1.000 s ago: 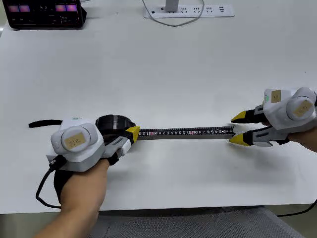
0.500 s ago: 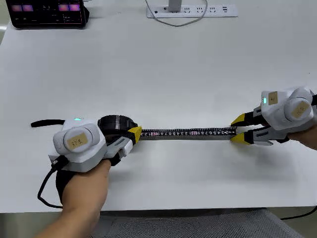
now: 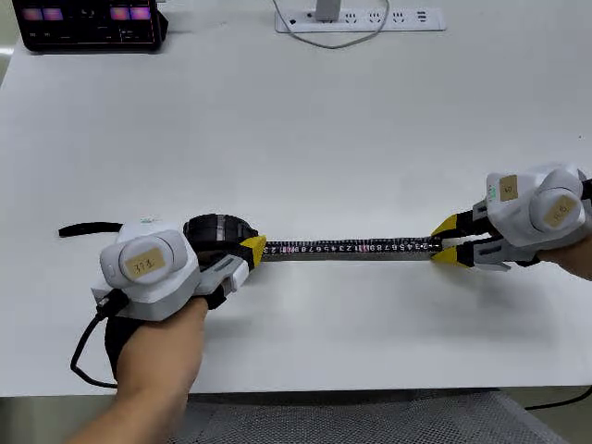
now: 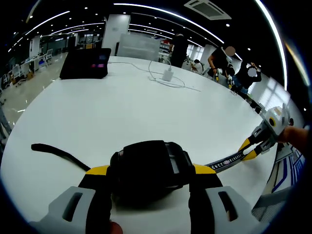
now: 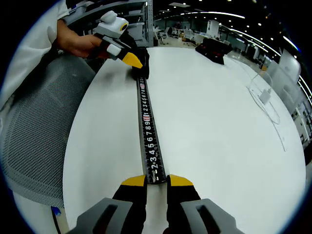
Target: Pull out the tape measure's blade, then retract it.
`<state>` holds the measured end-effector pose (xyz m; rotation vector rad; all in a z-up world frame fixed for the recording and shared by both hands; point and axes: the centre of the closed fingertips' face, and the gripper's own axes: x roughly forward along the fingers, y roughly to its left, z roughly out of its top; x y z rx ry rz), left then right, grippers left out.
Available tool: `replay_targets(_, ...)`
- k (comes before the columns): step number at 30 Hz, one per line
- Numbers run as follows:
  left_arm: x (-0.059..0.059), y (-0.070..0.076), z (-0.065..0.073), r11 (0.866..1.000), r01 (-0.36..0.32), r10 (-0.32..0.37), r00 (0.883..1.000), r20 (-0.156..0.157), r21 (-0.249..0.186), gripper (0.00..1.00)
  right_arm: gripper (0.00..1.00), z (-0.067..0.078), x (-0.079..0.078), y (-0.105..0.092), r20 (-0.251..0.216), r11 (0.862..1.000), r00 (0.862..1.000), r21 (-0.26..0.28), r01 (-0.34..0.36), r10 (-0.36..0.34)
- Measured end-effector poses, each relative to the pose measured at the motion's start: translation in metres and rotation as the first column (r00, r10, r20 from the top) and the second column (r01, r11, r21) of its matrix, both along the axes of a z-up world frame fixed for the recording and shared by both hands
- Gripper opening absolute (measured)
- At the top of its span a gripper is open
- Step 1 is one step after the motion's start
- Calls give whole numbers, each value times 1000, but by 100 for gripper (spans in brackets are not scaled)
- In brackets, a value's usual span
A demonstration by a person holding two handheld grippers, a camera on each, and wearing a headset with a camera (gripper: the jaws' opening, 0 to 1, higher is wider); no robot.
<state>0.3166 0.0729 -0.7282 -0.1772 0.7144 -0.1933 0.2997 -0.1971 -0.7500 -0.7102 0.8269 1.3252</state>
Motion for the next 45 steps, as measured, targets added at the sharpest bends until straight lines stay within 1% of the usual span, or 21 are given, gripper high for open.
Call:
replay_targets(5, 0, 0, 0, 1000, 1, -1, 1000, -4, -1, 60, 12, 0, 1, 0, 1, 1000, 1000, -2, -1, 1)
replay_targets(7, 0, 0, 0, 1000, 2, -2, 1000, -12, -1, 59, 12, 0, 1, 0, 3, 1000, 1000, -2, -1, 1)
replay_targets(15, -1, 0, 0, 1000, 7, -7, 1000, -13, 6, 58, 11, 0, 1, 0, 1, 1000, 1000, 0, -2, 2)
replay_targets(23, -1, 0, 0, 1000, 3, -3, 1000, -15, -6, 58, 11, 0, 0, 2, -8, 1000, 1000, 5, 0, 0)
replay_targets(38, -1, 0, 0, 1000, 0, -1, 1000, -15, -25, 58, 11, 1, 0, 23, -24, 999, 1000, 40, -7, 8)
replay_targets(45, -1, 0, 0, 999, 0, 0, 1000, -17, -32, 58, 11, 4, -1, 36, -37, 998, 999, 70, -10, 12)
